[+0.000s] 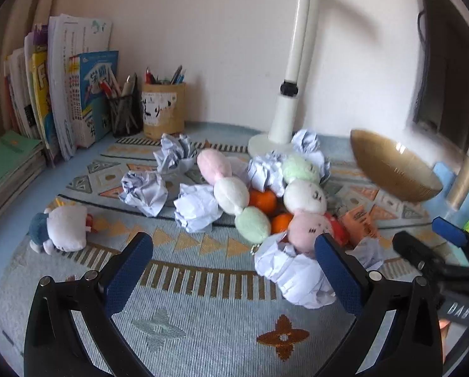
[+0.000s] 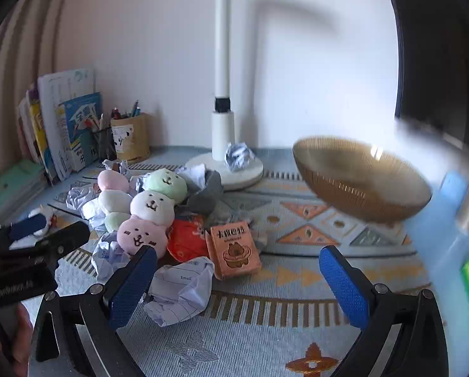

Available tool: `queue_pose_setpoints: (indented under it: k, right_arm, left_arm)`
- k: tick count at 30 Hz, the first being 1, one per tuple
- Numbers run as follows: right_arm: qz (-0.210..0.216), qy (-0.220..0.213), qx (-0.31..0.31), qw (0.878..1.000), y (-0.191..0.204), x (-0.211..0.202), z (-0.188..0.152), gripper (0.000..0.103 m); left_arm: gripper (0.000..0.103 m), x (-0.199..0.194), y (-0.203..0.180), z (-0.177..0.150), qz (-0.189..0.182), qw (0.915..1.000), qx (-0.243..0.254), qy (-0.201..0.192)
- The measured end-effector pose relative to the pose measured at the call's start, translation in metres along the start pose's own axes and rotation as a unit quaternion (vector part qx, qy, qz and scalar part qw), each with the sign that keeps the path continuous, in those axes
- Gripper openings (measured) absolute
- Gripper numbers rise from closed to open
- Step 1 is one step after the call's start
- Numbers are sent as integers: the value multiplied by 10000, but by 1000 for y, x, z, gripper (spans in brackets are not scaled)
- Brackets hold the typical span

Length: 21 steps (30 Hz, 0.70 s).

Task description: Organize objects

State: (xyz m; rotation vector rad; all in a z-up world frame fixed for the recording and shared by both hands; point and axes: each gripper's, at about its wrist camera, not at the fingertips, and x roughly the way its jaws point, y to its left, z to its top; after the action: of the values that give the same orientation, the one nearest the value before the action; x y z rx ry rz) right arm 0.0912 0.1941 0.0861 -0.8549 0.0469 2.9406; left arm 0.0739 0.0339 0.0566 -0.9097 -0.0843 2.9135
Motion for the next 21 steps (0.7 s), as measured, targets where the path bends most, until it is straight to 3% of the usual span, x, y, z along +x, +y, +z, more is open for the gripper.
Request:
queue_pose_setpoints:
  k: [5, 8, 21]
  right_arm:
    - [41, 220, 511, 9984, -23, 9, -6, 103]
    - [72, 259, 608, 9978, -28, 9, -9, 103]
    - [-108, 342, 109, 9993, -14, 13, -6, 103]
  left_arm:
    - [102, -4, -16, -5, 355, 9982, 441, -173]
    - [102, -3, -20, -6, 289, 9973, 657, -166]
    - [102, 0, 5, -5, 81, 9999, 107, -23]
